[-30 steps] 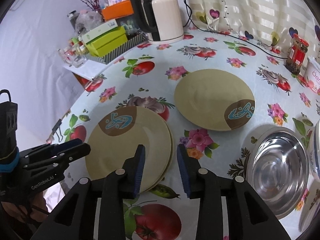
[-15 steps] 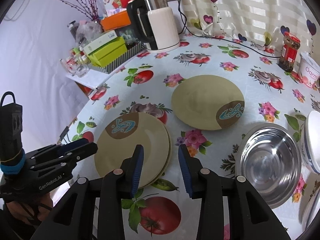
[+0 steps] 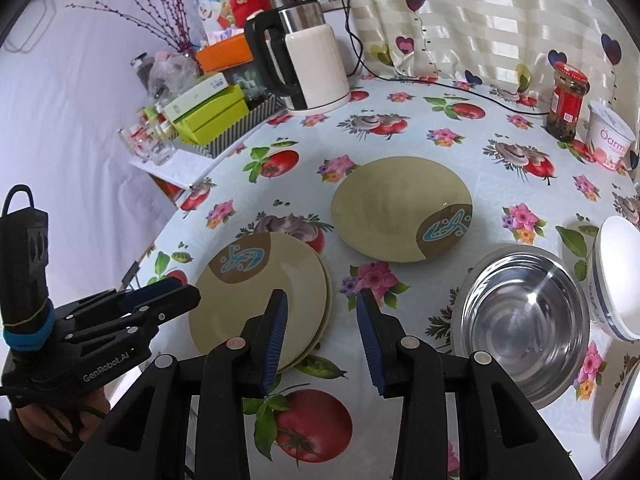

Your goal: Organize plates and bowls

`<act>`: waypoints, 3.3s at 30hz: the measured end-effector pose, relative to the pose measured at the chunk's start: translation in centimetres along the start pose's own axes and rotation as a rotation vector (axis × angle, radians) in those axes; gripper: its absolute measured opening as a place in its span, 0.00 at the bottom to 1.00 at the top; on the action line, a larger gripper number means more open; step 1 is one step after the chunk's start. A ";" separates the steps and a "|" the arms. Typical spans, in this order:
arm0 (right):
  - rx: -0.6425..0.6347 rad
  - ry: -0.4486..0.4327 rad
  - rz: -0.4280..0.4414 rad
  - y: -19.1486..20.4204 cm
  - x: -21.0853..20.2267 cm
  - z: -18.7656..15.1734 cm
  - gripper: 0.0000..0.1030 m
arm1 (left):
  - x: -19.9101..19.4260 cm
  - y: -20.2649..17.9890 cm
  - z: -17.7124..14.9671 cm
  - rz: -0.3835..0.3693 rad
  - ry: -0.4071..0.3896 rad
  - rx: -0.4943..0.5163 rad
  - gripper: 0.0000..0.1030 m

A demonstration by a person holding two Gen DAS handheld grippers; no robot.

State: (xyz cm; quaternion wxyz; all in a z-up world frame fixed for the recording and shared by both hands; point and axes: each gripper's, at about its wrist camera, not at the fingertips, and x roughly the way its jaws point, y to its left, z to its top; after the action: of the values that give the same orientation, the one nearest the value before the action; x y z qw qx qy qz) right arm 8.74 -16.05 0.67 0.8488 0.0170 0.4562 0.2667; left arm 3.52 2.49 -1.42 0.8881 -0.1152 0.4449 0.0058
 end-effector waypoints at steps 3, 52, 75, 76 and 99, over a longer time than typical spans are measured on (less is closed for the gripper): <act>0.003 0.002 -0.002 -0.2 0.0 0.1 0.34 | 0.1 -0.1 0.1 -0.002 0.002 0.001 0.28; 0.059 -0.022 -0.047 -3.5 -0.9 2.1 0.35 | 3.5 -2.3 2.7 -0.062 0.033 0.023 0.28; 0.151 0.002 -0.096 -7.9 1.2 4.9 0.35 | 7.7 -3.9 6.7 -0.141 0.065 0.002 0.29; 0.155 0.006 -0.099 -8.2 1.5 5.1 0.35 | 8.2 -3.9 7.0 -0.144 0.072 -0.002 0.29; 0.248 0.151 -0.168 -12.8 8.6 7.2 0.34 | 14.8 -3.2 9.4 -0.157 0.171 -0.088 0.29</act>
State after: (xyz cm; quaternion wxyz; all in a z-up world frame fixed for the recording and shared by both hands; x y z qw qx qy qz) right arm 23.81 -21.45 -5.21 0.8229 0.0634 0.5478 0.1370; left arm 20.19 -0.04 -7.06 0.8387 -0.1887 0.5081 -0.0540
